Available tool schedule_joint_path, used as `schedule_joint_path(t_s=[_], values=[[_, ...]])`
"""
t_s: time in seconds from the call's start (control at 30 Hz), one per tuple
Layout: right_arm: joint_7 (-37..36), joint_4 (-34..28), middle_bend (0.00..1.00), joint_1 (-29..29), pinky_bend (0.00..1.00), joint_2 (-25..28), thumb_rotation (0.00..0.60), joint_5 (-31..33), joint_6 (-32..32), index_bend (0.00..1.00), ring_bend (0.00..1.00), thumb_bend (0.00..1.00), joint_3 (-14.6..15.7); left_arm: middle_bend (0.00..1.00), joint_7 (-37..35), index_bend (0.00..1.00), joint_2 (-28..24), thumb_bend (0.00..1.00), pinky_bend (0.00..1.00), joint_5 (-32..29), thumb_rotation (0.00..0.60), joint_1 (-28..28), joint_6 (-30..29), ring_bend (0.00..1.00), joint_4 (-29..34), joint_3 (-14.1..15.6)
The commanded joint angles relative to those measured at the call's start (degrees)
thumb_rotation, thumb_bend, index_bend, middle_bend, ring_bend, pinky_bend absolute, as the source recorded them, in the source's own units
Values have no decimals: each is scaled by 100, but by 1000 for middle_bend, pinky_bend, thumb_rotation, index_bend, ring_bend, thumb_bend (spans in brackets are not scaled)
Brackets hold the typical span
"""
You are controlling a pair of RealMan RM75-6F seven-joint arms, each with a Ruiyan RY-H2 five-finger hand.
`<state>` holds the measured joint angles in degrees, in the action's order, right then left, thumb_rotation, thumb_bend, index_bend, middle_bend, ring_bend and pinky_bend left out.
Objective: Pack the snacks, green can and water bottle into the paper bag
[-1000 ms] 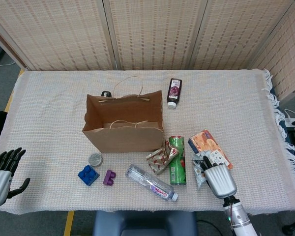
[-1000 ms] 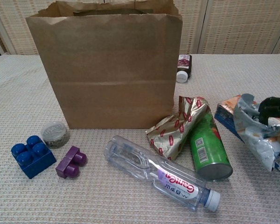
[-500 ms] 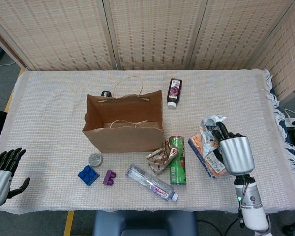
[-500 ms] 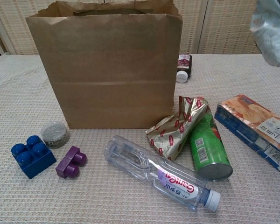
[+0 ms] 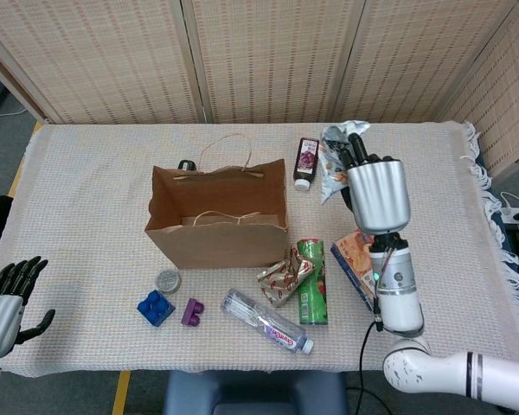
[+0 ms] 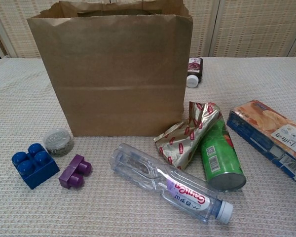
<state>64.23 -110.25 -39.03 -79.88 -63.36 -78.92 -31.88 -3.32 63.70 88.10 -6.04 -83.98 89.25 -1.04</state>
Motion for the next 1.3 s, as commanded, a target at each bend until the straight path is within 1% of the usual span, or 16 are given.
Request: schedule_joint_path(t_s=[0.03, 0.13, 0.27, 0.47, 0.57, 0.7, 0.83, 0.87, 0.93, 0.97, 1.03, 1.07, 1.1, 1.17, 1.2, 1.3], values=[[230, 827, 687, -820, 797, -644, 600, 410, 182, 796, 698, 374, -257, 0, -15, 45, -7, 340, 0, -36, 600, -11, 20, 0, 29, -18], [152, 1262, 687, -1210, 798, -1022, 600, 503, 221, 795, 698, 374, -235, 0, -61, 46, -11, 340, 0, -37, 600, -11, 19, 0, 25, -17], [-63, 1794, 687, -1705, 798, -1643, 600, 517, 292, 794, 698, 374, -47, 0, -95, 47, -16, 339, 0, -24, 600, -20, 27, 0, -3, -12], [-343, 2302, 687, -2261, 798, -2363, 600, 340, 302, 792, 698, 374, 145, 0, -158, 50, -22, 339, 0, -18, 600, -23, 27, 0, -17, -7], [-355, 2430, 687, -2402, 798, -2526, 600, 247, 239, 790, 698, 373, 215, 0, -213, 51, -31, 340, 0, -16, 600, -18, 22, 0, -32, -3], [-343, 2475, 687, -2477, 798, -2588, 600, 222, 148, 786, 697, 374, 230, 0, -303, 54, -39, 339, 0, 8, 600, -7, 1, 0, -57, 11], [-164, 2338, 687, -2456, 798, -2557, 600, 430, 107, 766, 688, 373, 254, 0, -310, 54, -39, 342, 0, 24, 600, 0, -13, 0, -66, 20], [-39, 2269, 687, -2438, 797, -2521, 600, 518, 103, 744, 678, 373, 290, 0, -299, 54, -37, 343, 0, 25, 600, 1, -16, 0, -67, 21], [133, 2138, 682, -2406, 786, -2441, 600, 629, 111, 656, 634, 373, 360, 0, -285, 54, -35, 343, 0, 25, 600, 2, -19, 0, -66, 22], [250, 2039, 649, -2381, 769, -2386, 600, 719, 106, 568, 583, 366, 400, 0, -280, 54, -33, 343, 0, 24, 600, 3, -21, 0, -65, 22], [414, 1875, 516, -2350, 716, -2295, 600, 858, 97, 362, 441, 304, 437, 0, -269, 54, -32, 343, 0, 24, 600, 4, -24, 0, -62, 22], [474, 1772, 430, -2334, 678, -2232, 600, 928, 97, 248, 357, 253, 450, 0, -259, 54, -32, 343, 0, 24, 600, 4, -25, 0, -60, 22], [509, 1695, 339, -2320, 615, -2182, 600, 986, 97, 131, 264, 202, 455, 0, -254, 54, -31, 343, 0, 23, 600, 5, -26, 0, -60, 22], [558, 1539, 227, -2298, 496, -2075, 600, 1072, 102, 27, 148, 149, 465, 0, -248, 54, -29, 343, 0, 21, 600, 6, -27, 0, -57, 22], [553, 1448, 172, -2286, 440, -2000, 600, 1074, 98, 3, 100, 128, 472, 0, -243, 54, -29, 343, 0, 19, 600, 5, -27, 0, -57, 21], [540, 1257, 88, -2228, 362, -1815, 600, 994, 29, 0, 28, 96, 544, 0, -228, 54, -28, 343, 0, 19, 600, 4, -26, 0, -57, 22]])
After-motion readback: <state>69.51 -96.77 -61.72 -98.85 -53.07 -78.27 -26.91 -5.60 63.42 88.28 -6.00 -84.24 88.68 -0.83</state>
